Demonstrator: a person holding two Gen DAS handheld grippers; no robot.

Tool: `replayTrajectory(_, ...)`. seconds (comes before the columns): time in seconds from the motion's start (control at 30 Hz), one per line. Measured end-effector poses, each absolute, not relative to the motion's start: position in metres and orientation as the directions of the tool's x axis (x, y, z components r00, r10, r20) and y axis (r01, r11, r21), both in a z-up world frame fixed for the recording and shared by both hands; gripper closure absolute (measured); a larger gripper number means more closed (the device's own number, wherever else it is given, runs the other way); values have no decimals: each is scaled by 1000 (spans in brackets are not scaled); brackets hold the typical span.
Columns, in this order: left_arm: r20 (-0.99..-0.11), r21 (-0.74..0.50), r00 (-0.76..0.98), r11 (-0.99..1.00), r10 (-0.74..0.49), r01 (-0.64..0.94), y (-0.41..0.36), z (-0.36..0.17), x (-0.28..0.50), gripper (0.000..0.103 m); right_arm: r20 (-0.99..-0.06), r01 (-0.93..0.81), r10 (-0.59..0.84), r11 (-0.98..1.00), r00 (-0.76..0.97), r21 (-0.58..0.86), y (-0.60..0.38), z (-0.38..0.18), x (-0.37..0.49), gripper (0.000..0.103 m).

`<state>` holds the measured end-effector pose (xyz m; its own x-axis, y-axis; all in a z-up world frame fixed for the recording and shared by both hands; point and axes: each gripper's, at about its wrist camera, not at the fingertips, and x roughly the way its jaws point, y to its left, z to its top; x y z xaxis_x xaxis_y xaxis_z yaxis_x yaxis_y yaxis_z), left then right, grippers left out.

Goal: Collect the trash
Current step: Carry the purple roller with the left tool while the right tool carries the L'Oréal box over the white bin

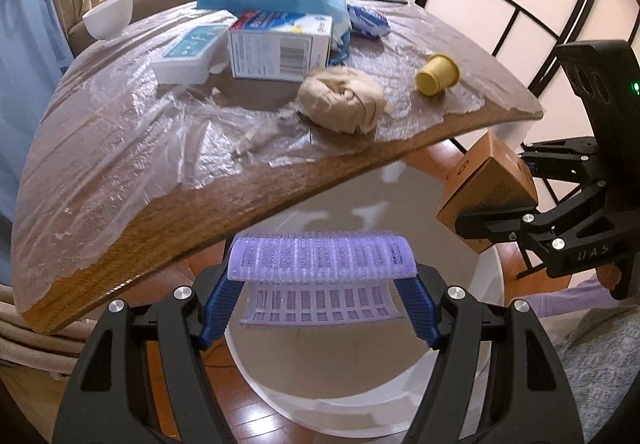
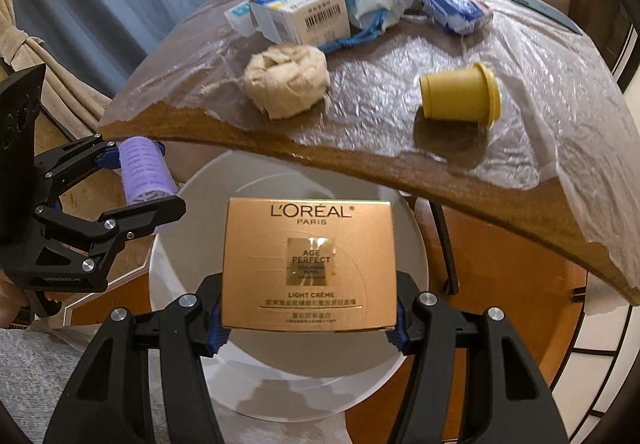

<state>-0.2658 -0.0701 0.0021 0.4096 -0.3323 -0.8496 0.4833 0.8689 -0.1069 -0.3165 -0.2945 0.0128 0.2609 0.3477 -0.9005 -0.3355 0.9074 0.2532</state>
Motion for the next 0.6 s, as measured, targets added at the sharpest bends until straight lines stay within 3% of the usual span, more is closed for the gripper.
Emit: replayTrajectory(0.6, -904, -69, 326, 848, -276, 525, -81, -35, -266, 31, -929, -327, 306, 917, 206, 229, -287, -27, -313, 45)
